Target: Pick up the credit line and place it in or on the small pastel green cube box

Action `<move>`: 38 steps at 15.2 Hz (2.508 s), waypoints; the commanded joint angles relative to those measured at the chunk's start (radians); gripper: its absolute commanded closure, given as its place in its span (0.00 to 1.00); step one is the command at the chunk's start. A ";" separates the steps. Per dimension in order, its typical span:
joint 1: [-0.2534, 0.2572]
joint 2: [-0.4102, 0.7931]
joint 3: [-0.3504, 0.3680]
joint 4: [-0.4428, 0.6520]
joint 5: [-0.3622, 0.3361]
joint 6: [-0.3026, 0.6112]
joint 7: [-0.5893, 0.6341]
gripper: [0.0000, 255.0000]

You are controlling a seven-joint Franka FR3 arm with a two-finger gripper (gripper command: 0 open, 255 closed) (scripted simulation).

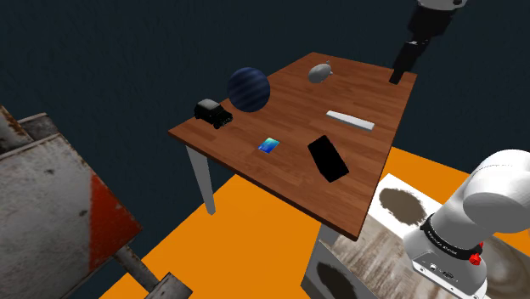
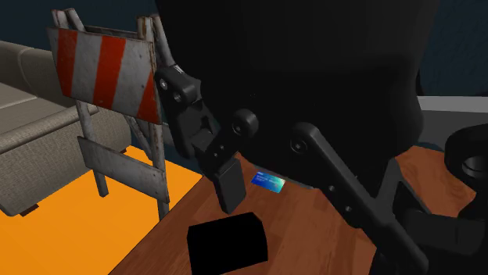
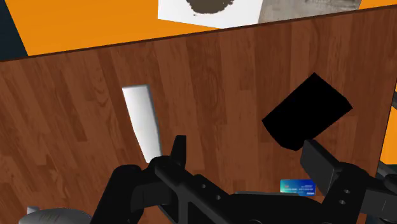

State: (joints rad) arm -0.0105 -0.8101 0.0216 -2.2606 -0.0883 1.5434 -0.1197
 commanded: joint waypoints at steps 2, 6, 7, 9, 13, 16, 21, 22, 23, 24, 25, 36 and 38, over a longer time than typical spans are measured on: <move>-0.007 0.002 0.026 -0.020 0.015 0.020 0.055 0.00; -0.038 0.035 0.132 -0.077 0.073 0.103 0.274 0.00; -0.047 0.049 0.159 -0.086 0.087 0.125 0.328 0.00; -0.064 0.085 0.213 -0.097 0.112 0.170 0.437 0.00; -0.106 0.182 0.321 -0.094 0.146 0.261 0.655 0.00; -0.145 0.276 0.400 -0.070 0.153 0.327 0.821 0.00; -0.222 0.468 0.527 0.007 0.113 0.424 1.110 0.00; -0.238 0.511 0.551 0.027 0.095 0.440 1.171 0.00; -0.253 0.556 0.573 0.050 0.075 0.455 1.233 0.00; -0.267 0.602 0.593 0.073 0.050 0.468 1.296 0.00; -0.279 0.651 0.611 0.099 0.023 0.479 1.360 0.00; -0.221 1.154 0.583 0.446 -0.287 0.485 1.958 0.00; -0.220 1.164 0.577 0.433 -0.296 0.507 1.964 0.00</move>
State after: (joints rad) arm -0.2344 0.3424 0.6032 -1.8259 -0.3763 2.0399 1.8293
